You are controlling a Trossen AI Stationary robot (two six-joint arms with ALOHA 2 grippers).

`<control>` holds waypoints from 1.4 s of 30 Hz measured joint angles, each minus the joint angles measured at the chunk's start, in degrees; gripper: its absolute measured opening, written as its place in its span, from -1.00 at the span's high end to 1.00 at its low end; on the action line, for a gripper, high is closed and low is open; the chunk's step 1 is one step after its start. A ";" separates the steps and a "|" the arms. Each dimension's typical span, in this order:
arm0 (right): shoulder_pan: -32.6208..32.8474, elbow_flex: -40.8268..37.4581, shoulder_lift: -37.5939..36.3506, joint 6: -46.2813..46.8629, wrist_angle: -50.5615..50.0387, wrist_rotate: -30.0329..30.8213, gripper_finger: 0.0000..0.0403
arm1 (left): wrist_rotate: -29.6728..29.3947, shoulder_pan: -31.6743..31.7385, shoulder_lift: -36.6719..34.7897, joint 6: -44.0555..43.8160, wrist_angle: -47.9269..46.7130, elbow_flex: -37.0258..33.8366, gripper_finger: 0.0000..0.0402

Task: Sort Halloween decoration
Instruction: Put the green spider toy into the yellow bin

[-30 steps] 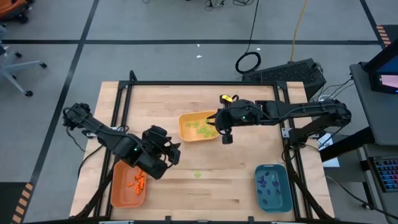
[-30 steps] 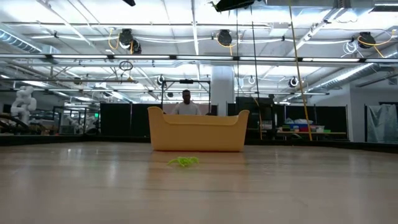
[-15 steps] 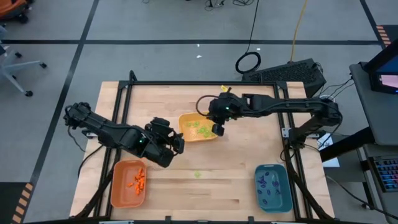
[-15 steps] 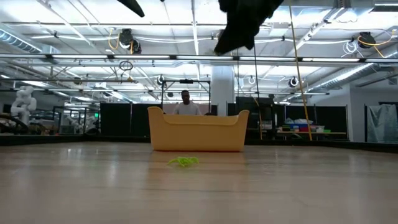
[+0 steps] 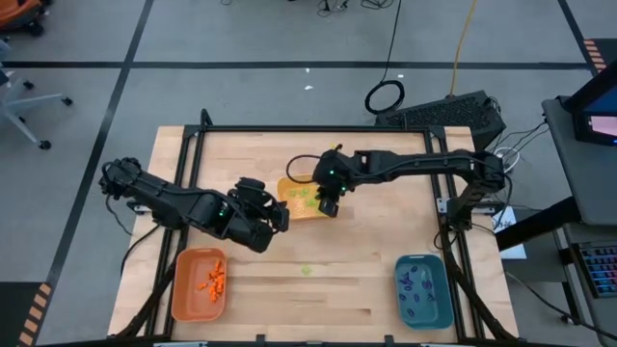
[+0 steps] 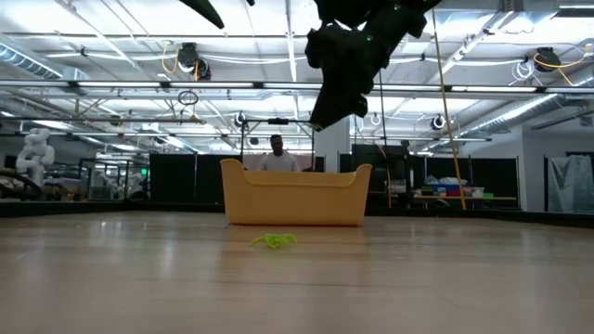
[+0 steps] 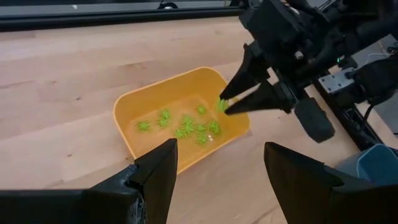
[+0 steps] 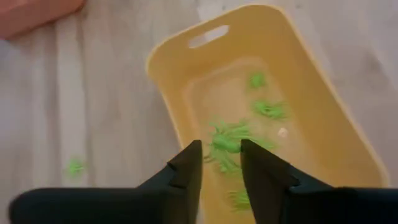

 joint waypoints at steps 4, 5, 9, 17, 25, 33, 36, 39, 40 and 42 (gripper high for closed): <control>-0.92 0.00 0.13 3.05 0.35 -4.54 0.30 | 0.00 0.00 0.00 0.56 -0.39 0.00 -0.21; -1.29 0.00 0.11 4.10 0.34 -5.38 0.21 | 0.00 0.00 0.00 1.20 -0.35 0.00 -0.21; -2.79 0.00 0.13 7.19 -0.23 -8.60 -0.15 | -0.02 0.00 0.00 2.71 -0.36 0.00 -0.21; -4.81 0.00 -1.55 10.68 -0.98 -13.20 -0.48 | -0.02 0.00 0.00 2.84 -0.34 0.00 -0.21; -4.07 0.02 -11.71 10.45 -3.79 -20.27 -0.39 | 3.39 -1.70 0.29 6.40 -0.08 0.00 -0.21; -1.37 0.07 -22.39 7.38 -12.96 -12.66 -0.32 | 10.42 -4.56 4.53 23.92 8.88 0.00 -0.21; -0.37 0.07 -24.67 6.82 -15.45 -7.63 -0.31 | 16.50 -4.65 7.39 29.91 13.12 0.00 -0.21; 0.46 0.07 -25.94 7.30 -16.85 -4.36 -0.31 | 20.46 -4.52 10.34 30.80 16.14 0.00 -0.21; 0.72 0.07 -26.20 7.60 -16.83 -3.80 -0.31 | 21.42 -4.50 11.17 30.82 16.65 0.00 -0.21; 1.21 0.07 -26.50 7.86 -17.06 -3.69 -0.31 | 22.99 -4.52 12.72 30.16 18.07 0.00 -0.21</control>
